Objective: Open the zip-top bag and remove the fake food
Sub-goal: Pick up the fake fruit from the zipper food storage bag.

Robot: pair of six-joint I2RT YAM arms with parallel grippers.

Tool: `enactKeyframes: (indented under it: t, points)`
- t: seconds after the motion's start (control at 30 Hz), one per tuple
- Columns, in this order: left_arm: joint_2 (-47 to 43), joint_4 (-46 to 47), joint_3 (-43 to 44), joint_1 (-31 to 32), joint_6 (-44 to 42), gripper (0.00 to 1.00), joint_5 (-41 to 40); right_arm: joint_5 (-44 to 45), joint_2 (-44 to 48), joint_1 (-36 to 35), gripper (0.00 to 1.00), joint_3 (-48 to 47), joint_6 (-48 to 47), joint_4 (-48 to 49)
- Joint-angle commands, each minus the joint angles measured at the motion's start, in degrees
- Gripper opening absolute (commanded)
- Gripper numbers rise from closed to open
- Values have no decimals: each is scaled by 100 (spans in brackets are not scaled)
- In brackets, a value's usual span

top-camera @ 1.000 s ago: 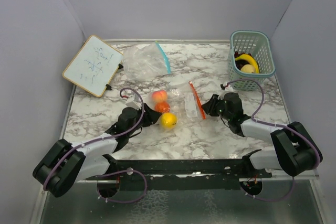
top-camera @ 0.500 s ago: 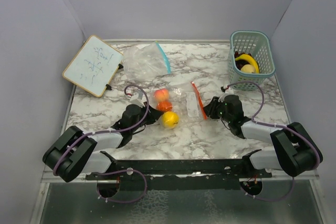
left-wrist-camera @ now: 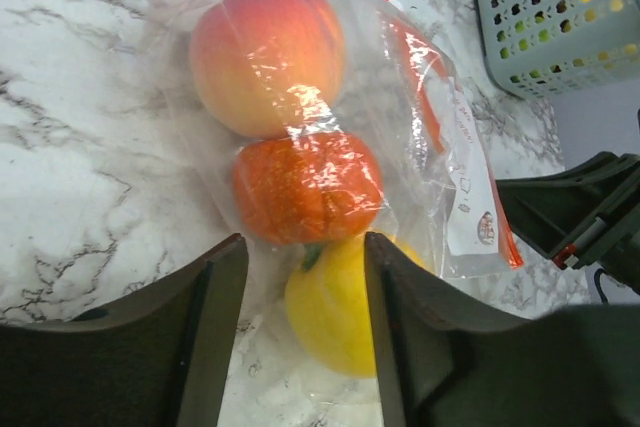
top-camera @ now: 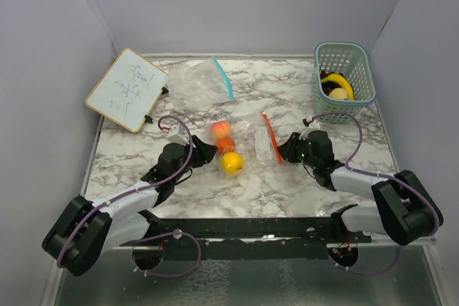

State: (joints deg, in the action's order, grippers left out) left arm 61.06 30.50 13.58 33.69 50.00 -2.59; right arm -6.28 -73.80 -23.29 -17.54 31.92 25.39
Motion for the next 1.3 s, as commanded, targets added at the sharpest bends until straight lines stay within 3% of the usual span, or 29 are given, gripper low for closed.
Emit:
enactKeyframes:
  t: [0.0,0.17,0.33,0.47,0.6,0.63,0.73,0.83,1.03,1.27]
  points:
    - [5,62,-272,-82,83,61,40,-102,-88,-9,23,52,46,247]
    - [461,722,-319,-74,293,94,362,-158,-213,-9,23,69,56,366]
    - [1140,1318,-303,-73,302,98,428,-175,-138,-9,23,97,88,377]
    - [1846,2037,-216,-73,356,90,775,-132,-161,-9,23,93,52,305]
    - [2289,2437,-152,-72,502,73,912,-89,-125,-9,23,136,55,282]
    - [2356,2507,-153,-73,525,64,914,-83,-144,-9,23,137,54,287]
    - [2438,2534,-151,-73,590,23,835,-99,-174,-8,23,129,51,287]
    - [2360,2357,-87,-74,557,0,804,-130,-87,-9,23,104,30,218]
    - [2053,1989,42,-120,300,0,660,-245,285,-9,23,-19,36,-120]
    - [2229,1887,191,-211,81,0,851,320,739,-4,23,-352,-260,-760]
